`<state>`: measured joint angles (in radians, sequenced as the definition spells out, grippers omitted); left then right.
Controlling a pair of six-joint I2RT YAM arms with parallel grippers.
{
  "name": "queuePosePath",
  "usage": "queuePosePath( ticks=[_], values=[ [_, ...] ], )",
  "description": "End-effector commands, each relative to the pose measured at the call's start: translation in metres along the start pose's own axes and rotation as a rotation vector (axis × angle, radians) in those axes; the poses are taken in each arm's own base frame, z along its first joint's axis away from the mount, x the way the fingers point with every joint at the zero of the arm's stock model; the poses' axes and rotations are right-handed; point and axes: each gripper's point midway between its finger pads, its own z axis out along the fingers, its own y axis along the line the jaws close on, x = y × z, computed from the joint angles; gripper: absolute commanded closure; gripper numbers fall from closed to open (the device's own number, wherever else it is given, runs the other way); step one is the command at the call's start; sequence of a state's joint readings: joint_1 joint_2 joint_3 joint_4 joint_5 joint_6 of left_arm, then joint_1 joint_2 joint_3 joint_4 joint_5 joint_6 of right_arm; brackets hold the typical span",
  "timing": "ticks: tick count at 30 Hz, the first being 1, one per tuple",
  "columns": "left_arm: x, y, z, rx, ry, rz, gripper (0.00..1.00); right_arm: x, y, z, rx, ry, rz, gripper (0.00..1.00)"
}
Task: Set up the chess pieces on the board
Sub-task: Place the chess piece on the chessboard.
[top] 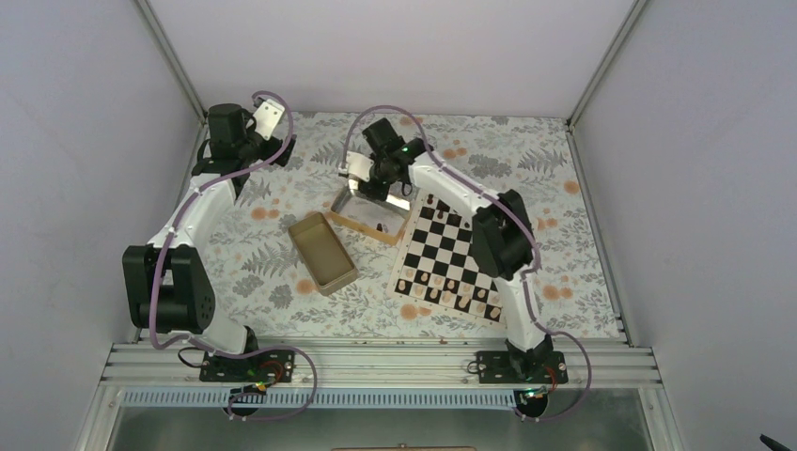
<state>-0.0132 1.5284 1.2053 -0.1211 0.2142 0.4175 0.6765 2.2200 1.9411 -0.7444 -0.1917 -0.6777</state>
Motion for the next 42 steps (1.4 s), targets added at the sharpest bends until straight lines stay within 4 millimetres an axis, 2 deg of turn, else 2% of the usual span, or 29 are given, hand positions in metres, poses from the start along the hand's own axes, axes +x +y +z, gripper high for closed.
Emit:
queuePosePath(
  ticks=[1,5,10,12,13,16,19,21,26,30,36,42],
  values=[
    [-0.015,0.005,-0.011,-0.015,-0.046,-0.002,0.00,-0.012,-0.002,-0.056,-0.007,-0.084,0.051,0.90],
    [-0.017,0.006,-0.013,-0.022,-0.050,0.000,0.00,0.008,-0.016,-0.094,0.024,-0.096,0.122,0.90],
    [-0.017,0.007,-0.013,-0.027,-0.050,0.001,0.00,0.061,-0.035,-0.157,0.094,-0.115,0.262,0.90],
    [-0.017,0.008,-0.013,-0.027,-0.051,0.001,0.00,0.092,-0.037,-0.177,0.122,-0.104,0.323,0.90],
    [-0.018,0.007,-0.013,-0.025,-0.051,0.000,0.00,0.104,-0.038,-0.199,0.164,-0.113,0.342,0.90],
    [-0.017,0.006,-0.011,-0.016,-0.051,-0.002,0.00,0.162,-0.025,-0.211,0.202,-0.054,0.433,0.90],
    [-0.018,0.006,-0.010,-0.018,-0.050,-0.003,0.00,0.212,-0.019,-0.228,0.253,-0.020,0.530,0.89],
    [-0.018,0.006,-0.011,-0.017,-0.051,-0.003,0.00,0.238,-0.012,-0.236,0.271,-0.008,0.576,0.89],
    [-0.020,0.005,-0.012,-0.013,-0.054,-0.003,0.00,0.304,0.010,-0.229,0.284,0.059,0.660,0.89],
    [-0.020,0.005,-0.013,-0.011,-0.055,-0.006,0.00,0.337,0.020,-0.213,0.278,0.082,0.700,0.89],
    [-0.020,0.006,-0.014,-0.014,-0.054,-0.006,0.00,0.352,0.020,-0.190,0.241,0.074,0.712,0.88],
    [-0.020,0.007,-0.013,-0.021,-0.052,-0.003,0.00,0.357,0.008,-0.173,0.221,0.044,0.721,0.88]
  ],
)
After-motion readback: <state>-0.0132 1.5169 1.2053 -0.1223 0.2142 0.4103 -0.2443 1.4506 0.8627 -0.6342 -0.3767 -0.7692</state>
